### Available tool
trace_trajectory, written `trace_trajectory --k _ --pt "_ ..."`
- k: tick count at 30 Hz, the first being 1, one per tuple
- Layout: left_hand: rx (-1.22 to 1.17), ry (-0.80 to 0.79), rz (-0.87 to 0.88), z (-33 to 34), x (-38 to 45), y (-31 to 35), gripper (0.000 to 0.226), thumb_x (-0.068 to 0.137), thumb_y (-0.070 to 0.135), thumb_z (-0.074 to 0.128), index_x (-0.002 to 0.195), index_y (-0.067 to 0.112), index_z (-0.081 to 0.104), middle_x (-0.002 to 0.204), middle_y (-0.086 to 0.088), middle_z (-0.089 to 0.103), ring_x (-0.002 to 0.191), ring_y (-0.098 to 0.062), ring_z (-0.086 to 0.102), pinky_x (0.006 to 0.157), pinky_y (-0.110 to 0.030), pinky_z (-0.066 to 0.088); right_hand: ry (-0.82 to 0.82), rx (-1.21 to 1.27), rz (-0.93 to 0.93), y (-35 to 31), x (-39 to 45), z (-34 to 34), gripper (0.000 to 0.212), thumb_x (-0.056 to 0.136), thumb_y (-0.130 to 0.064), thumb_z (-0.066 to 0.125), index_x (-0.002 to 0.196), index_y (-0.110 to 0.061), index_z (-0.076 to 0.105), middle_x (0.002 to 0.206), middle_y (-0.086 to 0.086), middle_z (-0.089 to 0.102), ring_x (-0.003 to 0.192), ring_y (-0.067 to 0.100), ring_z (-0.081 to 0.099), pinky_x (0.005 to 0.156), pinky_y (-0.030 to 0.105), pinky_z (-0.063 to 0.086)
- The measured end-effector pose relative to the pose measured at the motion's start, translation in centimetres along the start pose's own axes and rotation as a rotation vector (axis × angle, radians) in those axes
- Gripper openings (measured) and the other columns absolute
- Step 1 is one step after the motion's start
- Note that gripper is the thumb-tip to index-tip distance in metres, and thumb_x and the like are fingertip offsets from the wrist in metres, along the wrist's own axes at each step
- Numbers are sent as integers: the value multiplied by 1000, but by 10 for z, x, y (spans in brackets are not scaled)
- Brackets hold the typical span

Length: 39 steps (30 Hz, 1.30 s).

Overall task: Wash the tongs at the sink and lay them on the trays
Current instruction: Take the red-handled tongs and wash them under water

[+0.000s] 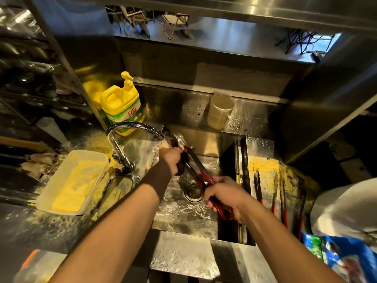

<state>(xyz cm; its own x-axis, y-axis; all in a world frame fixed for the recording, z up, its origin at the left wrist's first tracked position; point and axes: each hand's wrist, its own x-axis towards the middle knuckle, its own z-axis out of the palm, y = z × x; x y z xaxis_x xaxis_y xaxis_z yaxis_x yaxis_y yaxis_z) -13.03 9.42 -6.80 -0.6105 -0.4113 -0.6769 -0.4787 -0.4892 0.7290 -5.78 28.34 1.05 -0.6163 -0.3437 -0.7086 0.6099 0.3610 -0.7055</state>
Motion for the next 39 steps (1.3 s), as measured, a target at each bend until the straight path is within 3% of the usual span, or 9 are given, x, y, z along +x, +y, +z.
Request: trace_trajectory --k 3,10,14,19,24,28,30,35,39 --pt "4 -26 -44 3 -2 1 28 93 -3 56 121 -2 58 91 -18 64 67 -27 63 44 -37 53 15 12 -18 -5 -1 9 32 74 6 66 103 -6 63 63 8 61 44 14 54 42 24 44" --pt "-17 -115 -96 7 -4 -13 40 95 2 55 134 -3 55 118 -22 68 87 -32 69 62 -41 60 65 61 -31 -6 4 14 35 76 10 63 111 4 59 72 16 57 43 15 51 40 24 42" --pt "-111 15 -4 -6 8 2 22 96 4 57 117 -1 62 107 -21 67 70 -27 67 46 -32 56 -2 16 4 1 -6 7 38 74 10 64 110 -1 61 68 14 59 47 16 54 44 27 44" --pt "-67 236 7 -26 19 2 41 95 20 64 128 -1 53 119 -26 65 98 -38 68 89 -50 56 -3 30 94 13 -18 -20 34 73 8 66 107 3 65 76 20 58 54 21 53 47 30 42" --pt "-40 68 -16 -38 -4 -29 9 94 15 67 93 9 61 91 -13 63 83 -27 62 72 -34 50 79 189 48 0 -22 -17 26 85 -2 63 109 1 57 74 14 59 52 19 54 44 27 49" --pt "77 -52 52 -36 -24 -45 8 96 12 63 89 12 60 97 -13 63 79 -23 62 68 -28 48 582 -1079 -65 -1 -24 -1 55 91 -21 59 142 -18 39 118 11 59 92 26 68 71 36 55" --pt "145 -125 54 -35 -32 -48 2 96 16 63 98 15 62 105 -11 67 83 -20 63 66 -28 48 710 -1282 -104 0 -22 5 69 92 -20 56 152 -18 24 135 12 47 104 30 65 76 38 53" --pt "312 -248 159 -20 -50 -42 25 95 19 66 119 18 60 116 -11 68 98 -26 66 73 -31 53 761 -996 -196 11 -33 1 65 87 -29 59 148 -25 35 122 12 55 104 34 64 83 40 52" --pt "308 -389 208 9 -80 -48 12 94 12 67 93 22 60 93 -6 68 81 -20 65 66 -26 54 727 -599 -266 28 -62 -10 40 78 -30 61 118 -33 62 87 7 69 84 30 67 68 33 51"
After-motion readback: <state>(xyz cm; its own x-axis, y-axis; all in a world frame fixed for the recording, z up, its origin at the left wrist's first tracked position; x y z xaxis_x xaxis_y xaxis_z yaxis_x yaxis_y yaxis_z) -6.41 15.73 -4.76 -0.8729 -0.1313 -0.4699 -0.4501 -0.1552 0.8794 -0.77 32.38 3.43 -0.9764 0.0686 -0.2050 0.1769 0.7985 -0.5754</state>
